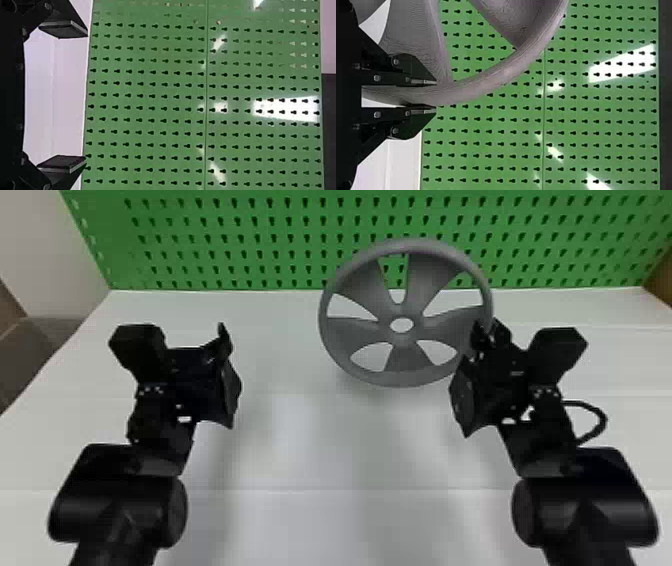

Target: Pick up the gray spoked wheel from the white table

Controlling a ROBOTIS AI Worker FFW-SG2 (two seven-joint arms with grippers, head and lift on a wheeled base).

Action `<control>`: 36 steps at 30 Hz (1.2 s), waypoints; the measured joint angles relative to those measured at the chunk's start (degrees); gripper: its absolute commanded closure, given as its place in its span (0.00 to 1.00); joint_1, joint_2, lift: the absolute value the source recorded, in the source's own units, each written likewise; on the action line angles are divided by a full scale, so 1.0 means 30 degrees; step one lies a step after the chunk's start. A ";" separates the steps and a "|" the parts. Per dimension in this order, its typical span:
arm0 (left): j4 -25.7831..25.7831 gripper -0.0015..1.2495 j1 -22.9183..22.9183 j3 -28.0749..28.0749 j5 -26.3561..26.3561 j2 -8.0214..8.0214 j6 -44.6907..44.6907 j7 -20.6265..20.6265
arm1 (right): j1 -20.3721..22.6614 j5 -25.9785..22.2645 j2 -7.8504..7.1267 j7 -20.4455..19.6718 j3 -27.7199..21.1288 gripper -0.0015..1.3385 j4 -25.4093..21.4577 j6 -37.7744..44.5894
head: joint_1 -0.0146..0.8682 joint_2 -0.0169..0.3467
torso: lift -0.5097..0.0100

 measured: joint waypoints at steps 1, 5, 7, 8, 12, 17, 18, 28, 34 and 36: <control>0.0000 0.13 0.0000 -0.0003 0.0000 0.0000 0.0000 0.0000 | 0.0001 -0.0003 0.0001 0.0000 0.0004 0.87 0.0000 0.0008 | 0.89 0.23 | 0.82; 0.0000 0.13 -0.0008 -0.0001 0.0000 0.0000 0.0000 0.0001 | -0.0020 -0.0014 0.0014 0.0000 0.0006 0.87 0.0000 0.0081 | 0.89 0.23 | 0.82; 0.0000 0.13 -0.0019 -0.0003 0.0000 0.0000 -0.0002 -0.0012 | -0.0042 -0.0026 0.0012 0.0000 0.0000 0.87 0.0000 0.0126 | 0.89 0.23 | 0.82; 0.0000 0.13 -0.0023 -0.0007 -0.0001 0.0000 -0.0009 -0.0023 | -0.0051 -0.0036 0.0009 0.0000 -0.0002 0.87 0.0000 0.0150 | 0.89 0.23 | 0.82; -0.0001 0.13 -0.0029 -0.0015 -0.0013 0.0000 -0.0023 -0.0031 | -0.0069 -0.0062 0.0000 0.0000 0.0009 0.87 0.0000 0.0218 | 0.89 0.23 | 0.82; -0.0002 0.13 -0.0050 0.0023 -0.0089 0.0000 -0.0024 -0.0052 | -0.0112 -0.0068 0.0001 0.0000 0.0066 0.87 0.0000 0.0335 | 0.89 0.23 | 0.82; -0.0002 0.13 -0.0053 0.0037 -0.0101 0.0000 -0.0024 -0.0055 | -0.0114 -0.0068 0.0000 0.0000 0.0073 0.87 0.0000 0.0352 | 0.89 0.23 | 0.82; -0.0002 0.13 -0.0058 0.0099 -0.0167 0.0000 -0.0024 -0.0056 | -0.0092 -0.0082 -0.0003 0.0000 0.0087 0.87 -0.0001 0.0514 | 0.89 0.23 | 0.82; -0.0002 0.13 -0.0058 0.0117 -0.0182 0.0000 -0.0024 -0.0053 | -0.0092 -0.0094 -0.0027 0.0000 0.0108 0.87 -0.0016 0.0572 | 0.89 0.23 | 0.82; -0.0002 0.13 -0.0058 0.0117 -0.0184 0.0000 -0.0024 -0.0054 | -0.0092 -0.0096 -0.0030 0.0000 0.0118 0.87 -0.0025 0.0594 | 0.89 0.23 | 0.82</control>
